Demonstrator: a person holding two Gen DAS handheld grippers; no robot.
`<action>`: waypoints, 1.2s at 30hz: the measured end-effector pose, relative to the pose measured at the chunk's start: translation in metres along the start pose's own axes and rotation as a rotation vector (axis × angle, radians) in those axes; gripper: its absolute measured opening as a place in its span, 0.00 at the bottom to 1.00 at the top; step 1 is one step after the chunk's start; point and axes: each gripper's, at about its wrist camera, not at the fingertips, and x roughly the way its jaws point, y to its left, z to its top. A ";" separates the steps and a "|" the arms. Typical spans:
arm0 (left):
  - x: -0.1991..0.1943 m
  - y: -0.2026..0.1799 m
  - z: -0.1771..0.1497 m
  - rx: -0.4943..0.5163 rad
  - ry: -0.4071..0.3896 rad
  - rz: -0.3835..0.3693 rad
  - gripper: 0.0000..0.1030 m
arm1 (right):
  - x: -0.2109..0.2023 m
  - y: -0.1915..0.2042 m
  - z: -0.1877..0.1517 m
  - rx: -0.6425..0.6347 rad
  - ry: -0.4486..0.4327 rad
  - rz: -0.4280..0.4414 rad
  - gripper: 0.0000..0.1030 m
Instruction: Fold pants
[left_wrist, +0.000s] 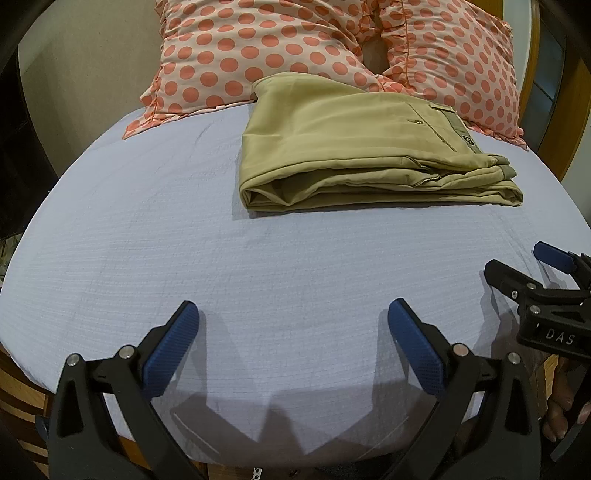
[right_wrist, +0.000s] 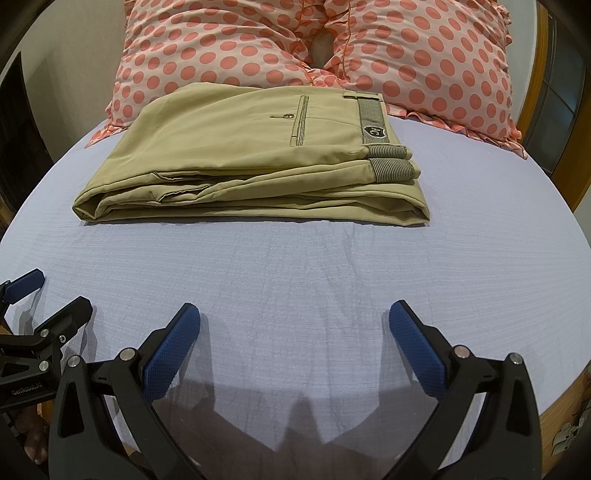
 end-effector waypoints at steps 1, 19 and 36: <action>0.000 0.000 0.000 0.000 0.000 0.000 0.98 | 0.000 0.000 0.000 0.000 0.000 0.000 0.99; 0.000 0.000 0.001 -0.002 0.014 -0.001 0.98 | 0.000 0.000 0.000 -0.001 0.001 0.000 0.99; 0.003 0.000 0.007 0.010 0.068 -0.010 0.98 | 0.000 0.000 0.000 -0.001 0.000 0.000 0.99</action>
